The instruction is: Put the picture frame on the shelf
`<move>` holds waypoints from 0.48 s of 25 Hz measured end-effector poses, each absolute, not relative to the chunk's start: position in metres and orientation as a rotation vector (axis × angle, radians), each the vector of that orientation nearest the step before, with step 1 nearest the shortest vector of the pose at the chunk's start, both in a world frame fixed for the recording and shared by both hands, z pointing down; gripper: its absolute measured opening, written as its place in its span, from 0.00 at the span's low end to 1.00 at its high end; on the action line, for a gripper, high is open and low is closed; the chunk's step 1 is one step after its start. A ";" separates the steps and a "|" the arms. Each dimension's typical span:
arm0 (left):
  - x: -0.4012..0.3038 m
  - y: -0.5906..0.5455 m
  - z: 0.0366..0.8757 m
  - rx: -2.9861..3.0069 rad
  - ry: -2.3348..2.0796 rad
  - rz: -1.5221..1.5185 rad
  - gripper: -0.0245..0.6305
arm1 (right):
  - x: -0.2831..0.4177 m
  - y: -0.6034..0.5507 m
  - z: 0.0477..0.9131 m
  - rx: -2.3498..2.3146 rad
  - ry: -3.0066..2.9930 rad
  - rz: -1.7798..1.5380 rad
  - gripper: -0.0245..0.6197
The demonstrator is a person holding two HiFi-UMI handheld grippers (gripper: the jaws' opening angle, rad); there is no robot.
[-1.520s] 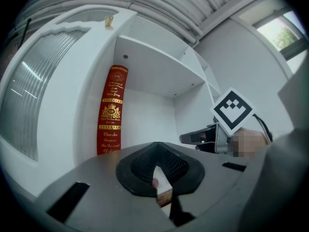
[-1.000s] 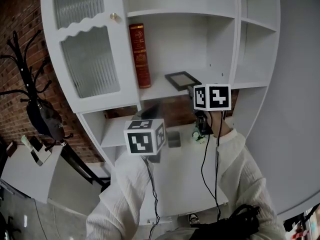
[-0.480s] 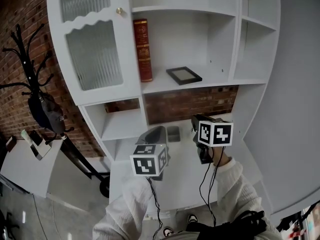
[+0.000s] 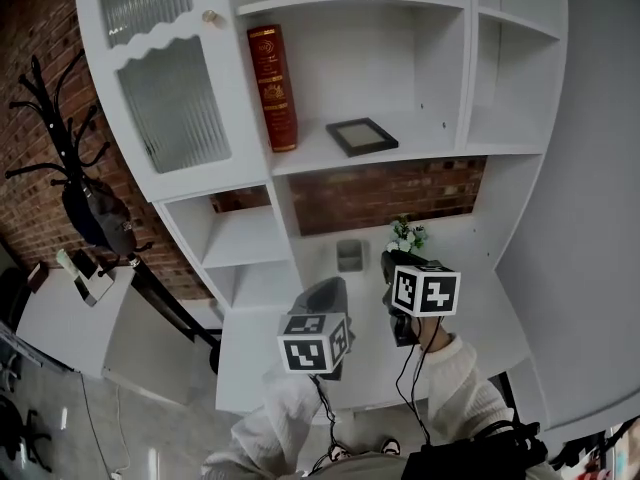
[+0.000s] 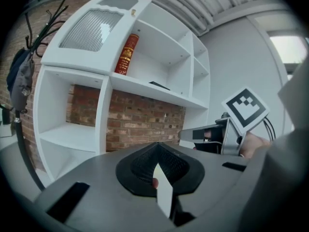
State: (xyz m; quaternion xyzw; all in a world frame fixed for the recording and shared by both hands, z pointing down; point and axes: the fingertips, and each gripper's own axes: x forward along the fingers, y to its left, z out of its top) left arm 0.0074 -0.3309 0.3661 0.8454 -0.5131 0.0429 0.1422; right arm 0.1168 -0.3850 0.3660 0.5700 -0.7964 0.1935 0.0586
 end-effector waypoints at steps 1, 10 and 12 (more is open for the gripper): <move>0.010 -0.330 0.372 2.427 -1.486 0.126 0.05 | 0.116 -0.383 0.373 1.714 -2.424 0.600 0.14; 0.013 -0.326 0.406 2.352 -1.550 0.205 0.05 | 0.128 -0.357 0.405 1.653 -2.463 0.670 0.12; 0.017 -0.325 0.408 2.354 -1.554 0.206 0.05 | 0.129 -0.352 0.412 1.649 -2.460 0.685 0.12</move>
